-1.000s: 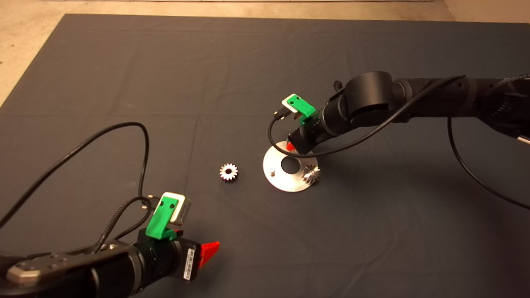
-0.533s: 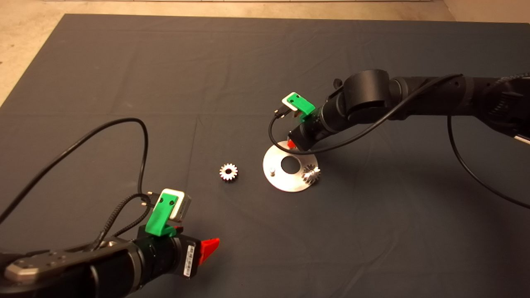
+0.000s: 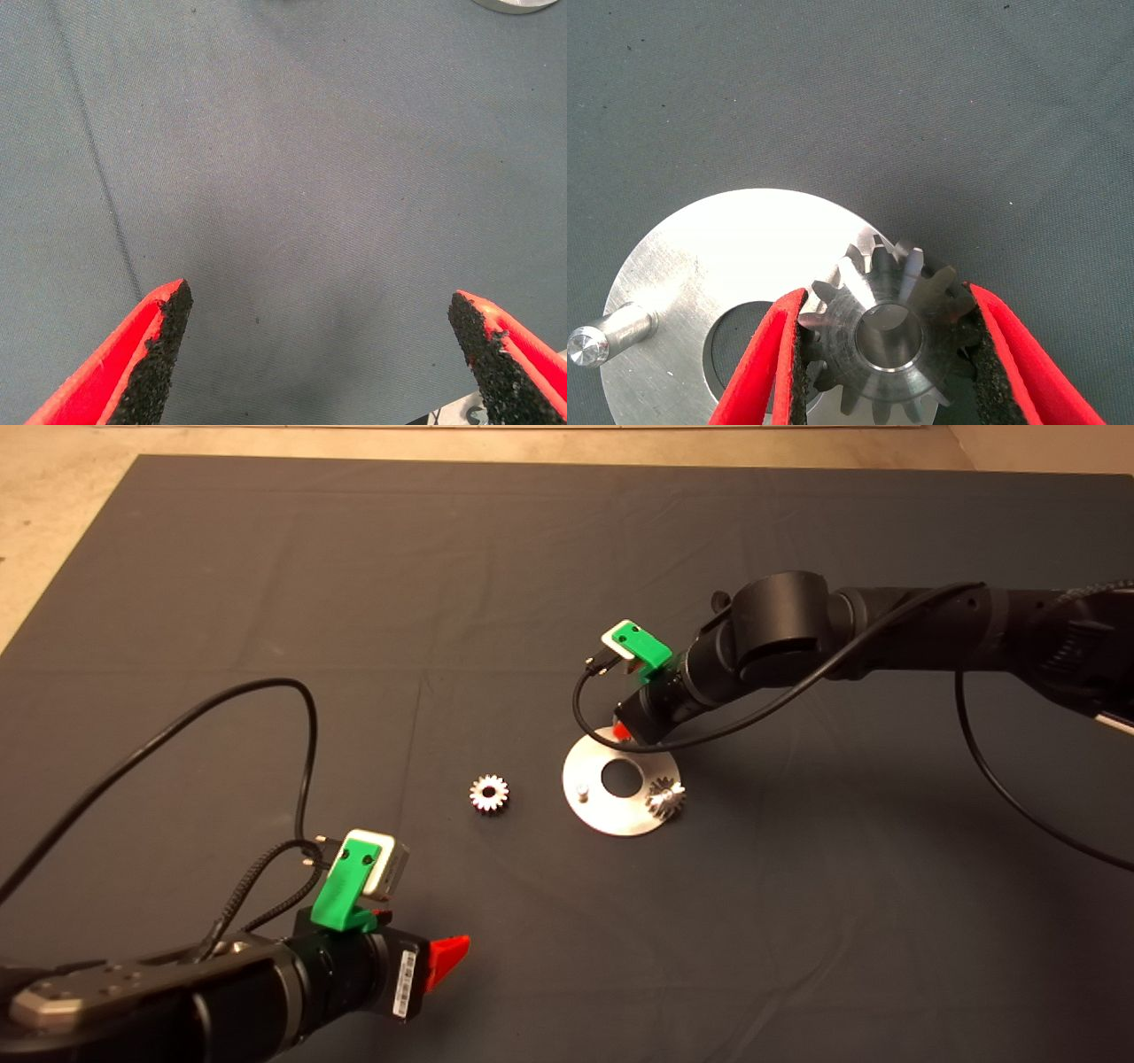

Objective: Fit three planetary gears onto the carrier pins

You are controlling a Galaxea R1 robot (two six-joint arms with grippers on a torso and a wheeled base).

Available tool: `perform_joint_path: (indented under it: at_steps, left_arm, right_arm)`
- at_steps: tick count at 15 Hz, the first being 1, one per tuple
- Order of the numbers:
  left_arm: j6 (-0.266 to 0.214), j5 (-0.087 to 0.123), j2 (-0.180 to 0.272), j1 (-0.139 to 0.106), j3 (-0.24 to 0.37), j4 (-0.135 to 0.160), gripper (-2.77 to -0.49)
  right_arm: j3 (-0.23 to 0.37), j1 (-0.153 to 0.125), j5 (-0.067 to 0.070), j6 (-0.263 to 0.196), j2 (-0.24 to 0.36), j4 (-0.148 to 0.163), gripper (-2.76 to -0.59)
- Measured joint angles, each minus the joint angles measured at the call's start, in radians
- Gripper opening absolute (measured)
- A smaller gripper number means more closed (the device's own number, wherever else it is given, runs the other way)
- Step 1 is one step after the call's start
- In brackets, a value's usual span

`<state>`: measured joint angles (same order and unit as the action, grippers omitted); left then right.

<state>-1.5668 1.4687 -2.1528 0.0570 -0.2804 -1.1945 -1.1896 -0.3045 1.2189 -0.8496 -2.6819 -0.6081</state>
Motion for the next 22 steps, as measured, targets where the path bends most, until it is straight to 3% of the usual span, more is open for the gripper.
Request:
perform_joint_path:
  at_steps: [5,22]
  left_arm:
    - [0.000,0.000,0.000,0.000,0.000,0.000,-1.20]
    - [0.000,0.000,0.005,0.000,0.000,0.000,-1.20]
  right_arm:
    - [0.000,0.000,0.001,0.000,0.000,0.001,-2.38]
    - [0.018,-0.001,0.029,0.000,0.000,0.040,-2.39]
